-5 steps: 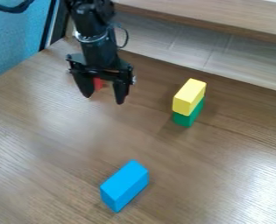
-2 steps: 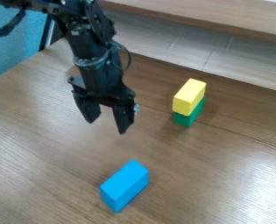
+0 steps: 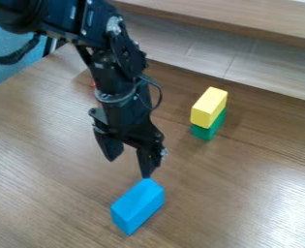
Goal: Move the blue cube to to left of the table
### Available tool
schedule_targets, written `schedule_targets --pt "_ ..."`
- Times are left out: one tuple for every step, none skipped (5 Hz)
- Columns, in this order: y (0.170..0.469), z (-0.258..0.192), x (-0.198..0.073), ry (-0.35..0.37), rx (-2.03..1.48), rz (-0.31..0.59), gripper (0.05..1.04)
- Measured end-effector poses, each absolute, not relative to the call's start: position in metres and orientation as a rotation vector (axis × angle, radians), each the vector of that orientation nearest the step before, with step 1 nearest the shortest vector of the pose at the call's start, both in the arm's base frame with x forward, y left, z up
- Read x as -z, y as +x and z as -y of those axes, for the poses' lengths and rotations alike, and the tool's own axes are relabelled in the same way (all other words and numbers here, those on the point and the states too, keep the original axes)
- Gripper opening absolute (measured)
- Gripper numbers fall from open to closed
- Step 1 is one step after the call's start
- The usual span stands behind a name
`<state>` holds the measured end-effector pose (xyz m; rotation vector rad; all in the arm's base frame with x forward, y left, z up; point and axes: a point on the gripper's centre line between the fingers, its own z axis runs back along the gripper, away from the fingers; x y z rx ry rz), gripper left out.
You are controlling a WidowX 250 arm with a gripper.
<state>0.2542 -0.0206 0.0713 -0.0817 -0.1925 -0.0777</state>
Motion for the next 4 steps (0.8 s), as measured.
schedule_targets --pt "0.246 0.039 -0.064 -0.07 0.132 0.187 1.0" --pt "0.237 0.047 -0.059 -0.068 0.147 0.179 1.0" --pt "0.229 0.048 -0.056 -0.066 0.159 0.177 1.0" --pt "0.221 0.047 -0.051 -0.058 0.16 0.163 1.0"
